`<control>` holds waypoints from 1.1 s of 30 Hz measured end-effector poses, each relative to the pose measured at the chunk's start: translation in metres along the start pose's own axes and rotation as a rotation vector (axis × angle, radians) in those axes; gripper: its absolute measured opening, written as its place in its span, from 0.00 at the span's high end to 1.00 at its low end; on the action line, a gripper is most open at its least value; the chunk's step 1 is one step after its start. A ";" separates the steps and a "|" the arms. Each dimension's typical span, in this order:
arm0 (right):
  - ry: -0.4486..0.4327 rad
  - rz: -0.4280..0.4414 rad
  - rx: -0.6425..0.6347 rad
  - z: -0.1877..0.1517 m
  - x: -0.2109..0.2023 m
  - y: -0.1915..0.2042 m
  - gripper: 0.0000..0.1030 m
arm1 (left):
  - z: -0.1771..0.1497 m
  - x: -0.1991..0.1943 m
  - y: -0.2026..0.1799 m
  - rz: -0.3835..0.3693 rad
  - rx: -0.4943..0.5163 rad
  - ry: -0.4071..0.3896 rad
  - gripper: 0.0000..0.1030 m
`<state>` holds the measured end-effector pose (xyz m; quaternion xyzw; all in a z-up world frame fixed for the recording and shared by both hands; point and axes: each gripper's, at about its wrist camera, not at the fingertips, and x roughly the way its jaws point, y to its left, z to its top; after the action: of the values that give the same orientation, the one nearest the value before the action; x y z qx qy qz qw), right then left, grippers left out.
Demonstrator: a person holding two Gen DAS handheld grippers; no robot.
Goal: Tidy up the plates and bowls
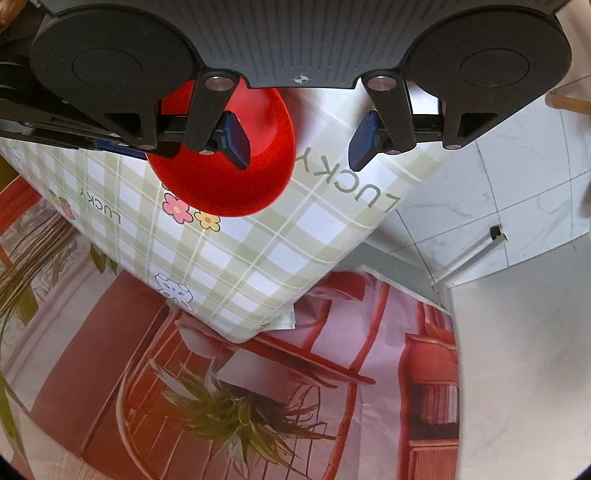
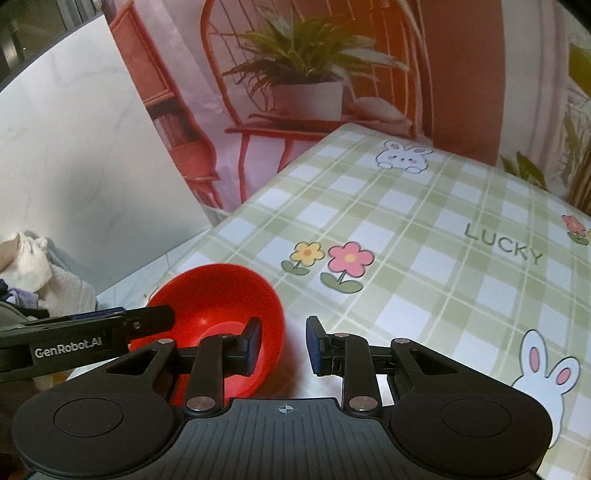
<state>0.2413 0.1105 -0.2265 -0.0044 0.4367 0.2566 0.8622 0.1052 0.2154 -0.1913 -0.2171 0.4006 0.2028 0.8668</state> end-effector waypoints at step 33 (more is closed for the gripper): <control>-0.122 0.012 0.209 -0.026 -0.038 -0.033 0.93 | -0.011 -0.005 -0.048 -0.051 0.152 0.003 0.88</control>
<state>0.2183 0.0590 -0.2212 0.1038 0.4078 0.2148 0.8814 0.1207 0.1687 -0.1835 -0.1612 0.4104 0.1492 0.8851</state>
